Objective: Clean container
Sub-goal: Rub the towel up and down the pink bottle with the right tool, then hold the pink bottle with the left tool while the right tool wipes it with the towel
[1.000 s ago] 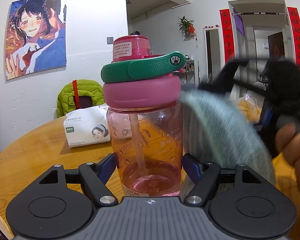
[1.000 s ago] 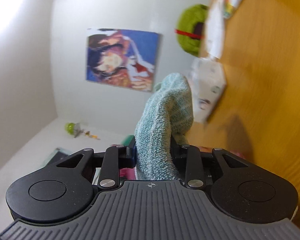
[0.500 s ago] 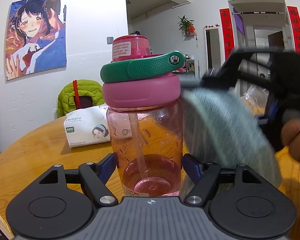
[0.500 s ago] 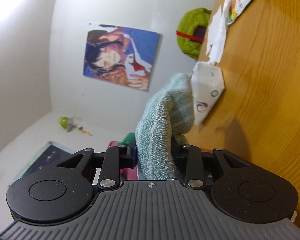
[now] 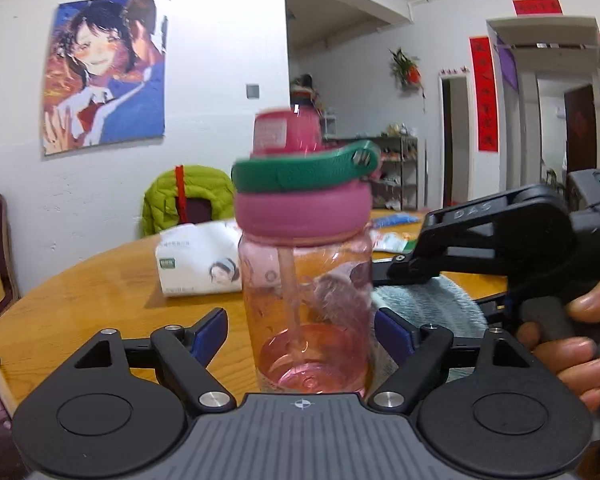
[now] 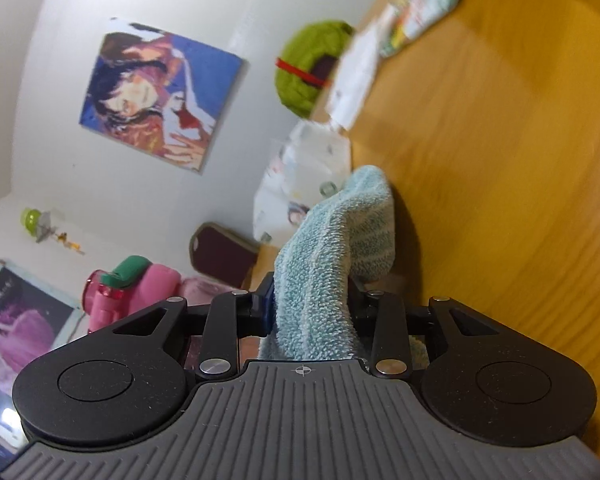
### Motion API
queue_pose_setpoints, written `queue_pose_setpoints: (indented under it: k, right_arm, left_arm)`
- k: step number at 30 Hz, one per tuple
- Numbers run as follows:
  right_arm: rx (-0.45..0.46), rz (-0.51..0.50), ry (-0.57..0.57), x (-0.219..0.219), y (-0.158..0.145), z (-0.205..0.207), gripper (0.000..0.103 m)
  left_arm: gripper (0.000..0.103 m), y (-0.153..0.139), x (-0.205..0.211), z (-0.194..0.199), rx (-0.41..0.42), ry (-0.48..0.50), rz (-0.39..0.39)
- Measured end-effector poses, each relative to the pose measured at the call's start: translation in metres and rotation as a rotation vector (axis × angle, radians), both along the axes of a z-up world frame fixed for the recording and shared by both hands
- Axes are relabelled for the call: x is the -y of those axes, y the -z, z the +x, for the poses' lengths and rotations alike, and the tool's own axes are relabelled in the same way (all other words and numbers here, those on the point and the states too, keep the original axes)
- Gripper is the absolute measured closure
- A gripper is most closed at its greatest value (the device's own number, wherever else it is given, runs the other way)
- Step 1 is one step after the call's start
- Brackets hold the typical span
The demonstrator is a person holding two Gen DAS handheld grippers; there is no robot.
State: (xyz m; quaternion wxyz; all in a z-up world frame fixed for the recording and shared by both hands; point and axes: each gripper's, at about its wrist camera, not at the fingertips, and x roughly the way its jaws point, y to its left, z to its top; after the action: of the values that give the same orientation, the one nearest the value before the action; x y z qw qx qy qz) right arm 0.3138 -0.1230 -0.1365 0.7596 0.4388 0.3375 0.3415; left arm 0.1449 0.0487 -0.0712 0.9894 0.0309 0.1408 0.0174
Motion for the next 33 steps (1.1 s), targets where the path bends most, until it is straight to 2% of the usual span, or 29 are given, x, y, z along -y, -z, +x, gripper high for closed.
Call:
queue_pose_setpoints:
  k: [3, 7, 11, 15, 20, 22, 23, 24, 25, 26, 27, 31, 32, 33]
  right_arm:
    - [0.032, -0.001, 0.036, 0.005, -0.003, 0.0, 0.066]
    - [-0.036, 0.059, -0.029, 0.003, 0.006, 0.005, 0.066]
    - [-0.058, 0.041, -0.049, 0.0, 0.005, 0.001, 0.068]
    - [-0.077, 0.032, -0.071, 0.0, 0.003, -0.001, 0.068]
    - [-0.058, -0.113, -0.066, -0.006, -0.002, -0.002, 0.066]
    - [-0.056, -0.149, -0.077, -0.005, -0.004, -0.001, 0.06]
    - [-0.058, -0.163, -0.074, -0.003, -0.006, -0.001, 0.052]
    - [-0.055, -0.172, -0.067, 0.0, -0.007, -0.002, 0.052]
    - [-0.046, -0.18, -0.063, 0.002, -0.009, -0.003, 0.053]
    - [-0.028, -0.204, -0.059, 0.004, -0.012, -0.004, 0.066]
    - [-0.002, -0.244, -0.052, 0.004, -0.016, -0.006, 0.074]
    - [0.121, -0.479, 0.033, -0.003, -0.033, -0.019, 0.076]
    - [0.136, -0.513, 0.048, -0.003, -0.035, -0.021, 0.074]
    - [0.139, -0.521, 0.051, -0.003, -0.036, -0.021, 0.061]
  left_arm:
    - [0.022, 0.003, 0.011, -0.001, -0.032, 0.019, 0.029]
    - [0.023, 0.008, 0.014, 0.002, -0.03, 0.026, 0.079]
    - [0.022, 0.007, 0.001, 0.011, -0.022, 0.048, 0.057]
    - [0.028, 0.008, -0.011, 0.018, -0.033, 0.068, 0.024]
    - [0.03, 0.009, -0.015, 0.02, -0.043, 0.084, -0.004]
    - [0.032, 0.009, -0.018, 0.02, -0.043, 0.087, -0.015]
    - [0.032, 0.009, -0.018, 0.02, -0.046, 0.088, -0.017]
    - [0.032, 0.009, -0.018, 0.021, -0.047, 0.087, -0.017]
    - [0.032, 0.009, -0.017, 0.021, -0.048, 0.087, -0.016]
    - [0.032, 0.009, -0.017, 0.021, -0.048, 0.087, -0.015]
    - [0.032, 0.009, -0.017, 0.021, -0.048, 0.087, -0.015]
    - [0.032, 0.008, -0.018, 0.02, -0.049, 0.087, -0.017]
    - [0.032, 0.008, -0.018, 0.02, -0.048, 0.087, -0.017]
    - [0.032, 0.008, -0.018, 0.02, -0.048, 0.088, -0.018]
